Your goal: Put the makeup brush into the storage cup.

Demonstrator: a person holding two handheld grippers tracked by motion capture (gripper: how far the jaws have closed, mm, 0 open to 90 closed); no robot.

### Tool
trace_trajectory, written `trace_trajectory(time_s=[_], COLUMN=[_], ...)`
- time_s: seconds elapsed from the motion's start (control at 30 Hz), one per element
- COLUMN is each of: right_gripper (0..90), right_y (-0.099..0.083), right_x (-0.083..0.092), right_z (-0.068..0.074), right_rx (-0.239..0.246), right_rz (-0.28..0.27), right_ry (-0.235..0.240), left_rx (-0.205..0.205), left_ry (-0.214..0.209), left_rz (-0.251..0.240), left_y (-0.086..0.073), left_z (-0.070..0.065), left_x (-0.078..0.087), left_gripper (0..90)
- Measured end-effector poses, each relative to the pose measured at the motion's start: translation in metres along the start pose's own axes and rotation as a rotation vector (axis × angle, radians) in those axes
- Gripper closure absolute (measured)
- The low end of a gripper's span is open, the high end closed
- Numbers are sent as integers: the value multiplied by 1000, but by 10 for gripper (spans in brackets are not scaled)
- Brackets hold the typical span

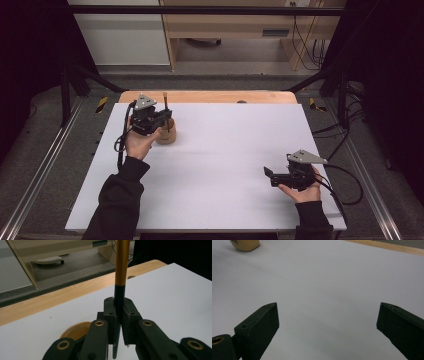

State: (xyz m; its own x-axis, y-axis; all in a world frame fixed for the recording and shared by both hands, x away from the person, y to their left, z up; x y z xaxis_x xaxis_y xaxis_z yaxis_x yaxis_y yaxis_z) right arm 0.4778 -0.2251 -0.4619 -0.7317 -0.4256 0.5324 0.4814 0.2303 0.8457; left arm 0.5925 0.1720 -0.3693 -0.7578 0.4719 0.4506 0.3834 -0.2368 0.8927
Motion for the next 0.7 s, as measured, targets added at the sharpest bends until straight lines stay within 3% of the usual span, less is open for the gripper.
trace_trajectory(time_s=[0.7], right_gripper=[45], right_y=[-2], right_x=[-2], right_z=[-3], right_rx=[-3], right_rz=[1], right_ry=[2], left_rx=[13], left_ry=[57], left_rz=[3], left_y=[5], left_z=[18], left_x=[-18], left_gripper=[829])
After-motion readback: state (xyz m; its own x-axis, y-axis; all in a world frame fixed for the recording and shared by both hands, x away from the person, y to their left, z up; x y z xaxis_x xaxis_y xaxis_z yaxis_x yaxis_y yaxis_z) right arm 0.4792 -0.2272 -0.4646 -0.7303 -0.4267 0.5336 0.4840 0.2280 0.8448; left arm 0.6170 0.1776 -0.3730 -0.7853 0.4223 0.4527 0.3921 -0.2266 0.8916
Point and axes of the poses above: each handheld gripper's, and its own axes: x roughly backward along the jaws, y roughly out of its top, z roughly to its left, the point moved 5 cm from there along -x, roughly forward along the jaws, and after that the axes turned 1 degree about y, right-handed, at the moved point
